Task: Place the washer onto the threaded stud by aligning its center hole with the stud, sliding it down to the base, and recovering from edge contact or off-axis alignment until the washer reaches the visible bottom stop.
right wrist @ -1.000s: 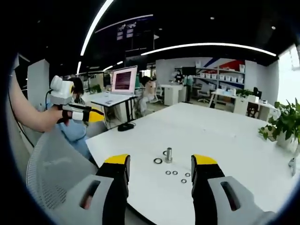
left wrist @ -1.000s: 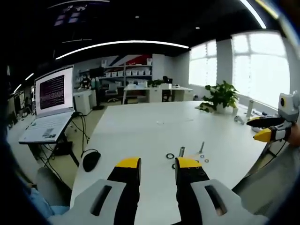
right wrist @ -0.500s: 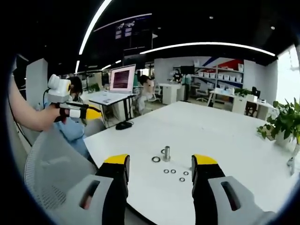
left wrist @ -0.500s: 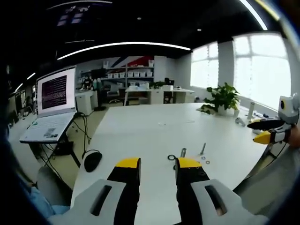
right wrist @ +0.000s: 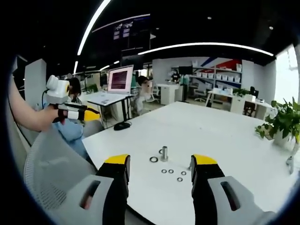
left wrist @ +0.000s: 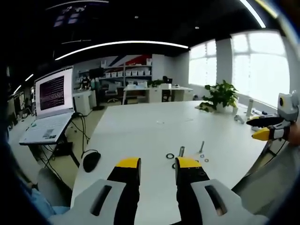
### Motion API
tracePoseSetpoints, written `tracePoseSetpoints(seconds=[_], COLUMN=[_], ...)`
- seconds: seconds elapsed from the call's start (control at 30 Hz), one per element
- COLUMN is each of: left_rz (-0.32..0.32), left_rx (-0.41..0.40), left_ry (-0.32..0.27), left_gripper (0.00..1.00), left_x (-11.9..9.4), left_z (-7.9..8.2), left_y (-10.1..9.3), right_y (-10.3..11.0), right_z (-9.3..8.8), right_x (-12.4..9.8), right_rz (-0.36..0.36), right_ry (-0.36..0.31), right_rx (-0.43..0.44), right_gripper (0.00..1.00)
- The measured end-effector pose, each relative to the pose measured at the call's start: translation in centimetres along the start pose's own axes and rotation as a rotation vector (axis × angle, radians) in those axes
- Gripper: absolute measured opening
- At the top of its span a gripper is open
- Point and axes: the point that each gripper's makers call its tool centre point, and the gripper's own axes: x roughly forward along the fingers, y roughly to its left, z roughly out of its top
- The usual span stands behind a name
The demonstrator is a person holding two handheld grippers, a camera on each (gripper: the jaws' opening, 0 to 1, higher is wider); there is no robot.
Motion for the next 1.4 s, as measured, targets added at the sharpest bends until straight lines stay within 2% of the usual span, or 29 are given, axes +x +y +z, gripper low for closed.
tracePoseSetpoints(seconds=[0.4,0.77,0.87,0.97,1.1,1.23,1.4], left_rz=[-0.01,0.004,-0.022,-0.048,-0.08,-0.091,-0.135], left_rx=[0.002,-0.012,-0.005,0.018,0.052,0.064,0.094], left_ry=[0.029,0.038,0.08,0.097,0.135,0.135,0.17], left_gripper=[0.27,0.28,0.27,0.27,0.28,0.3,0.3], left_x=[0.5,0.9,1.6,1.9,3.4,5.3,8.1], left_z=[-0.4,-0.3,-0.8,-0.9,-1.0,0.2,0.7], left_y=[-0.3,0.3,-0.4,-1.2,-1.7,-1.9,-2.7], right_y=[-0.4,-0.4,-0.5,-0.6,-0.8,-0.8,-0.8], right_z=[0.1,0.5,0.6,0.6,0.7,0.6,0.6], right_x=[-0.1,-0.1,-0.1,-0.1,-0.3,-0.2,-0.2], right_rz=[-0.009,-0.003,-0.003,-0.002,-0.009,-0.008,-0.012], right_ry=[-0.009,-0.021,-0.024,-0.024,-0.032,-0.028,-0.027], right_rx=[0.004,0.012,0.009,0.01,0.015,0.011,0.008], right_gripper=[0.54,0.54,0.54,0.54,0.54,0.54,0.54])
